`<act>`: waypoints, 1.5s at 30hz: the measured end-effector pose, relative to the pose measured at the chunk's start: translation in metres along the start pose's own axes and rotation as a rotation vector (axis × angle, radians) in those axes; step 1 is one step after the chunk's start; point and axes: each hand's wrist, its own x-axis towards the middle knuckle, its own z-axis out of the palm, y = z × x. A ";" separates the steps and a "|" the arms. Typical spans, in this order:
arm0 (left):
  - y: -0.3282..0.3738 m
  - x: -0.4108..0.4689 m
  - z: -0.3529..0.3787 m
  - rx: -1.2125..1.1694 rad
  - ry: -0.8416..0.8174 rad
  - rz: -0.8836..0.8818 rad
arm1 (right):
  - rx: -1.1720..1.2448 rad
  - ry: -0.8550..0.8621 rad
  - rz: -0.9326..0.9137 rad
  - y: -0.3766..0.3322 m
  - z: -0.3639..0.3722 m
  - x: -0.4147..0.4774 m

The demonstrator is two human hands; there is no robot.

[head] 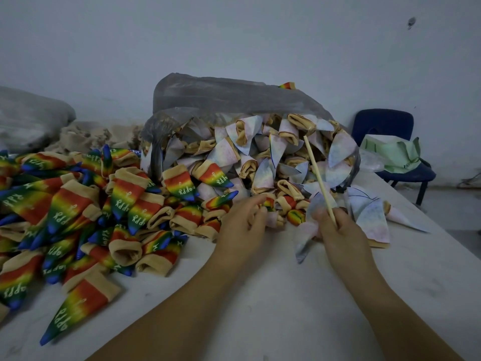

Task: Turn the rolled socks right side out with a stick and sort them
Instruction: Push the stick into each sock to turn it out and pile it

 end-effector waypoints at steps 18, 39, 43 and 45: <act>0.002 -0.002 -0.003 0.465 0.028 0.252 | -0.097 -0.138 0.011 -0.002 0.004 -0.003; 0.023 -0.013 0.012 -0.651 -0.098 -0.229 | 0.267 -0.229 -0.090 -0.019 0.018 -0.017; 0.027 -0.012 0.016 -0.896 -0.054 -0.393 | 0.267 -0.231 -0.118 -0.018 0.020 -0.016; 0.031 -0.011 0.015 -1.065 -0.064 -0.449 | 0.244 -0.221 -0.126 -0.017 0.022 -0.015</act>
